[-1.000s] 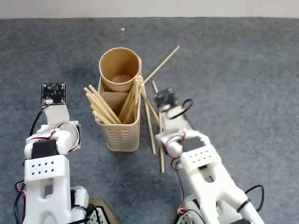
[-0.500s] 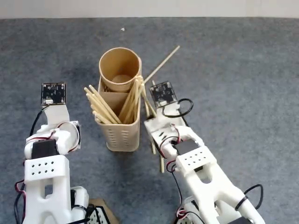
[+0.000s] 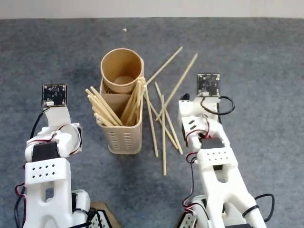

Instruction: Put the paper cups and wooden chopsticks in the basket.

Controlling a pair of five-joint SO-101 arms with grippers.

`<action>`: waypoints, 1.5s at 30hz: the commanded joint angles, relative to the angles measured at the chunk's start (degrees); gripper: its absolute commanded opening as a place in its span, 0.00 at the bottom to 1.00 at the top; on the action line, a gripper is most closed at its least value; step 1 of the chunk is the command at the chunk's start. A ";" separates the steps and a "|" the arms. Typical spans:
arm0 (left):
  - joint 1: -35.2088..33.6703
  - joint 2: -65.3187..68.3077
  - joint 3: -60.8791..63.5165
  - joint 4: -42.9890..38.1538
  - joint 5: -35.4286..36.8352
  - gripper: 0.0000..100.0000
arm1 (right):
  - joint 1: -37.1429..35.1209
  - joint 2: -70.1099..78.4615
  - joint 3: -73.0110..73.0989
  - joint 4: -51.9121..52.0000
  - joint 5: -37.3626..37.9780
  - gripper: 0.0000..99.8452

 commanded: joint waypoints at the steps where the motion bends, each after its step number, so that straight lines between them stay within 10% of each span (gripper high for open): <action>1: 0.84 -0.75 -0.40 -0.79 -0.44 0.12 | 0.92 -0.22 -0.75 3.47 0.26 0.13; 7: 0.92 -0.75 -0.40 -0.88 -0.44 0.12 | -4.79 -0.13 -0.48 18.24 3.16 0.13; 24: 0.92 -0.75 -0.40 -0.62 -0.44 0.12 | -12.79 24.84 -5.23 16.92 2.99 0.13; 45: 0.92 -0.84 -0.48 -0.70 -0.44 0.12 | 1.10 21.93 -31.16 35.03 2.99 0.00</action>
